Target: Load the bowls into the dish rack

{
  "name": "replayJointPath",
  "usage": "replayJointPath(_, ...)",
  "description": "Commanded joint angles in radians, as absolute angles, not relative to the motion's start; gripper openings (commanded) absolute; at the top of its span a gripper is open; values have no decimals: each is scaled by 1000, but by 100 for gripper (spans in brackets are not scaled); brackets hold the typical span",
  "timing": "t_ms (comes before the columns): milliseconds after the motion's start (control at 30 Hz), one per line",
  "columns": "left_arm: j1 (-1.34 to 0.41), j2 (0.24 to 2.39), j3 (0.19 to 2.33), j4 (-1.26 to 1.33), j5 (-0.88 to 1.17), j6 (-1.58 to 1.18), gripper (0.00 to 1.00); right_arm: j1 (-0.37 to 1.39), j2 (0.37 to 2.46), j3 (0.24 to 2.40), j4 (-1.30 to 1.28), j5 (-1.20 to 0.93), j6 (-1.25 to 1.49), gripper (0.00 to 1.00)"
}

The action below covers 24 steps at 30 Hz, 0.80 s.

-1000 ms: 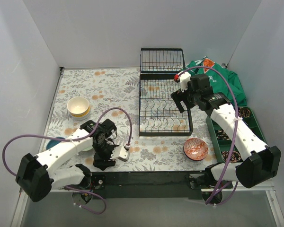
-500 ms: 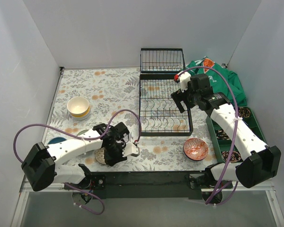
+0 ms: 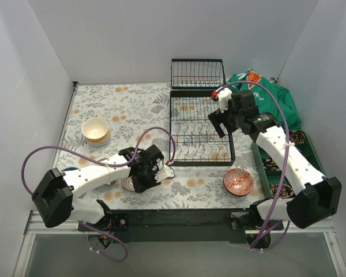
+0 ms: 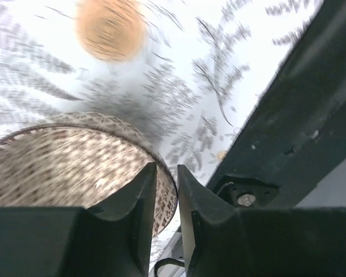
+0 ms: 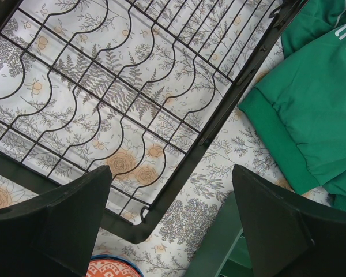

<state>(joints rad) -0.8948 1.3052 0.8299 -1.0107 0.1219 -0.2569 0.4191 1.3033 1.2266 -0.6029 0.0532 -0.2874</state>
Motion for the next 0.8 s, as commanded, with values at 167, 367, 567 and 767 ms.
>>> replayJointPath(167, -902, 1333, 1071, -1023, -28, -360, 0, 417, 1255, 1250, -594, 57, -288, 94)
replayJointPath(367, -902, 1321, 1039, -1011, -54, -365, 0, 416, 1236, 1230, -592, 48, -285, 94)
replayJointPath(567, -902, 1299, 980, -988, -28, -359, 0, 416, 1206, 1201, -592, 49, -282, 93)
replayJointPath(767, -902, 1263, 867, -924, -64, -360, 14, 416, 1161, 1149, -594, 57, -282, 93)
